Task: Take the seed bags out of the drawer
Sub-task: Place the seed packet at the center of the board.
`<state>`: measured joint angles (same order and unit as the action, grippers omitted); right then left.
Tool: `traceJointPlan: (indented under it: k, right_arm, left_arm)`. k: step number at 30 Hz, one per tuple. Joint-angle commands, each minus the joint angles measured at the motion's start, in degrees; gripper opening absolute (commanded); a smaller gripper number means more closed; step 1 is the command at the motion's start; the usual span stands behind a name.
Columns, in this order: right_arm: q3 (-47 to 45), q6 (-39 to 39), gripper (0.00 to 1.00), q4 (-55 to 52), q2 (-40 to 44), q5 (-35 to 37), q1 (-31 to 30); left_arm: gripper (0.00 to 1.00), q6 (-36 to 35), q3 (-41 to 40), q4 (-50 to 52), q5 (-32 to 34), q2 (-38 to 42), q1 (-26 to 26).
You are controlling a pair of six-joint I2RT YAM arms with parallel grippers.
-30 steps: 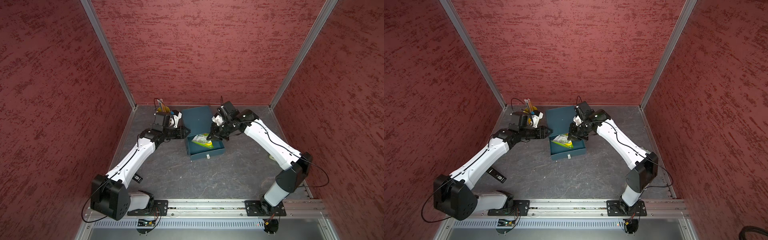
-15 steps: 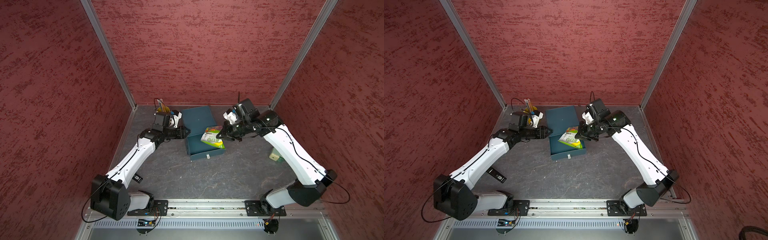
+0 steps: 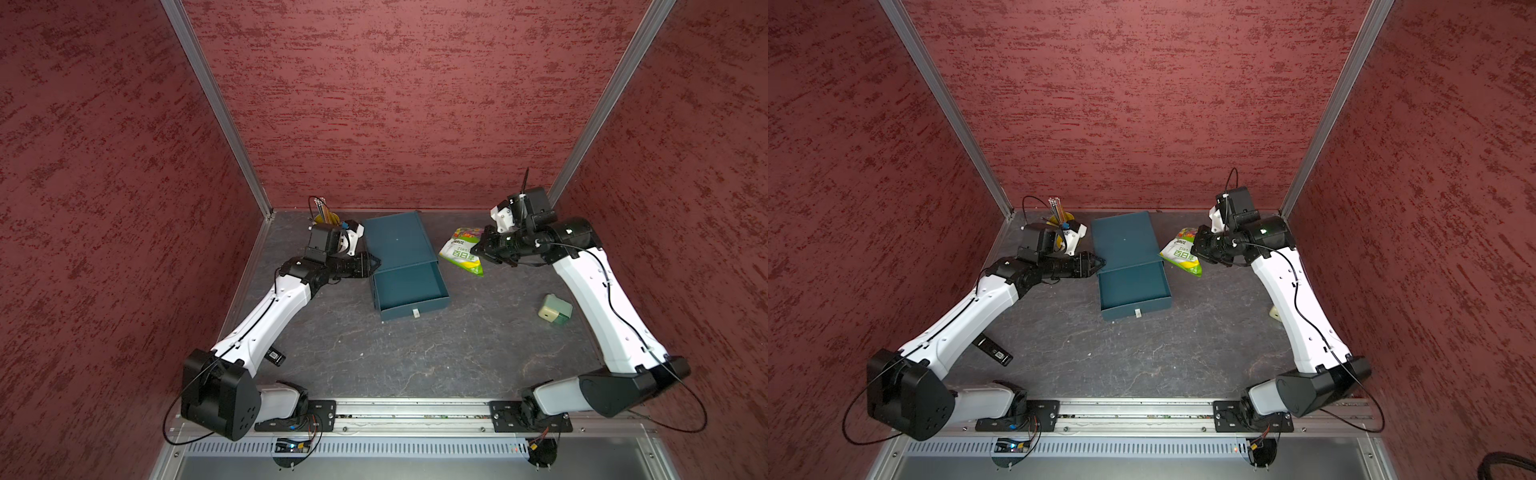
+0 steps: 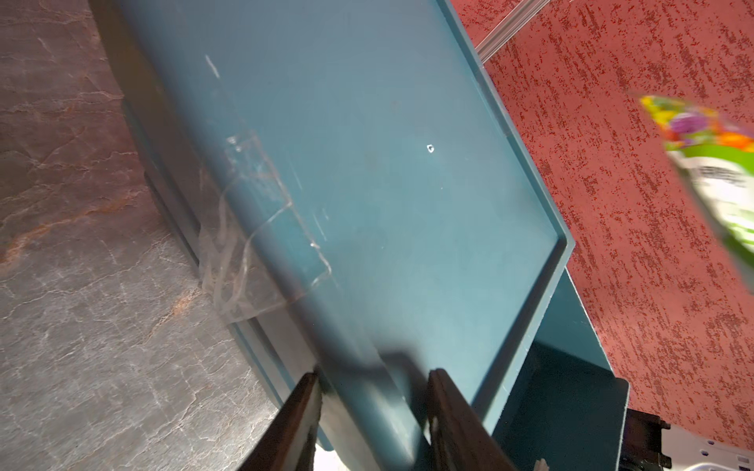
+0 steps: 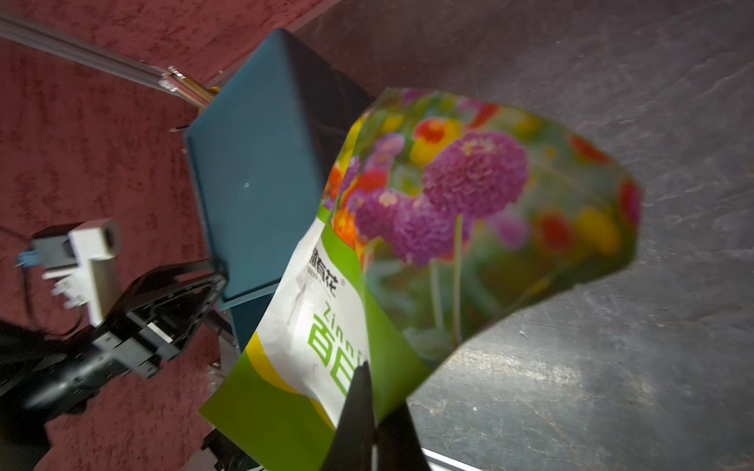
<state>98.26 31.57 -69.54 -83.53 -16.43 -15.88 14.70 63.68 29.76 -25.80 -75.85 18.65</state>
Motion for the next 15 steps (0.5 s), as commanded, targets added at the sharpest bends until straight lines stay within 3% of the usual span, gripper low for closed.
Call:
traceJointPlan:
  k: [1,8,15]
  right_arm:
    - [-4.72,-4.39,0.00,5.47,-2.63,3.97,3.01]
    - [-8.26,-9.06,0.00,14.37,-11.75,7.88,4.96]
    - [-4.32,-12.60,0.00,17.81,-22.82,10.89,6.07]
  left_arm:
    - [0.45,-2.65,-1.41,6.88,2.44,-2.29,0.91]
    - [0.45,-2.46,-1.58,6.47,2.51,-2.80,0.94]
    - [0.44,-3.09,-0.49,7.24,2.83,-3.92,0.90]
